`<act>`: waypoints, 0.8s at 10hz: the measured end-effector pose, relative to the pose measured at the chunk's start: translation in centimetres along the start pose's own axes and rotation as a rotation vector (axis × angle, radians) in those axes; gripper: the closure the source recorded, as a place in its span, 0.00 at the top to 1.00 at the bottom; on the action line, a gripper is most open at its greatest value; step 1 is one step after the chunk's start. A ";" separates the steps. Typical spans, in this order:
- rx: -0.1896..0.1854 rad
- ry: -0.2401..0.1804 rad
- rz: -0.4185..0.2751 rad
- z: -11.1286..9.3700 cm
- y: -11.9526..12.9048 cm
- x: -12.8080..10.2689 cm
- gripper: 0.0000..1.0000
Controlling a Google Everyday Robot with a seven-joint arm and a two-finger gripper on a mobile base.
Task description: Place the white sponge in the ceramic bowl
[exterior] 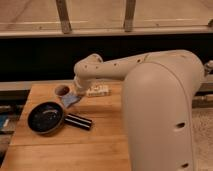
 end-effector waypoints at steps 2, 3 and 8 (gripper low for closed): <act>-0.030 0.011 -0.039 0.8 2.1 -1.0 0.00; -0.047 0.014 -0.069 1.2 3.8 -1.7 0.00; -0.150 0.047 -0.264 2.4 11.7 -4.5 0.00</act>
